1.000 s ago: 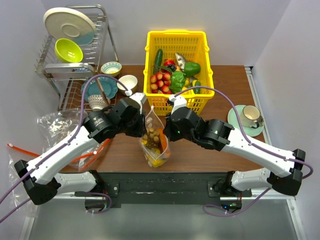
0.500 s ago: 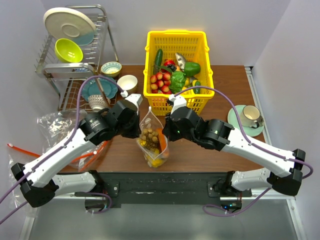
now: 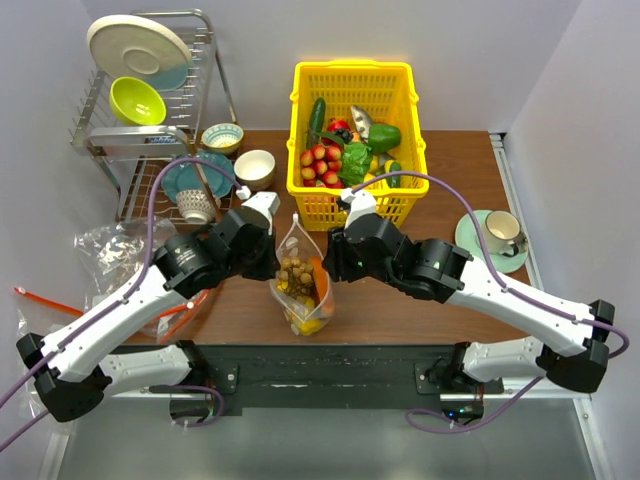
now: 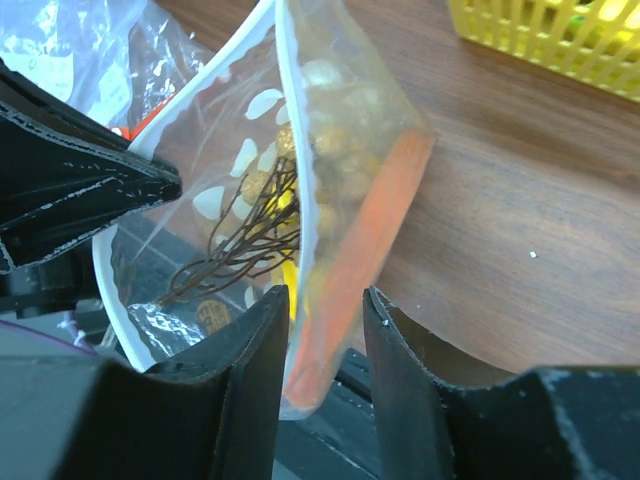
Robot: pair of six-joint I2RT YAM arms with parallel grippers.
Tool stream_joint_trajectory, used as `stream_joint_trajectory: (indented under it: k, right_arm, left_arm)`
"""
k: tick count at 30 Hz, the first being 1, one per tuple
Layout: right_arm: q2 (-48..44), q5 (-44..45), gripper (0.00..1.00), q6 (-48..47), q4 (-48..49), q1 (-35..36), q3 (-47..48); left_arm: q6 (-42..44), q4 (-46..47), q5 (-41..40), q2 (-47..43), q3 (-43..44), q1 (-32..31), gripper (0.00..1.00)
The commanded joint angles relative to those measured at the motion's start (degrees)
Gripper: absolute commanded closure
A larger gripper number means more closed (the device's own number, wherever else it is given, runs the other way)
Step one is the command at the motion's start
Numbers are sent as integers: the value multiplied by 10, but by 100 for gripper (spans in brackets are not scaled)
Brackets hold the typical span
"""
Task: Place the food in the zip-top bag and seal the zipper
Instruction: Adjust the zipper food storage bag at the center of the board.
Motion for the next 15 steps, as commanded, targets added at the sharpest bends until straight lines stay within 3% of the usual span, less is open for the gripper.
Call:
stream_joint_trajectory:
  k: [1, 12, 15]
  right_arm:
    - [-25, 43, 60, -13, -27, -3, 32]
    - [-53, 77, 60, -24, -39, -7, 37]
    - [-52, 88, 55, -29, -45, -12, 45]
  left_arm:
    - [-11, 42, -11, -27, -10, 2, 100]
    - [-18, 63, -4, -37, -38, 2, 100]
    - [-14, 69, -6, -42, -44, 2, 100]
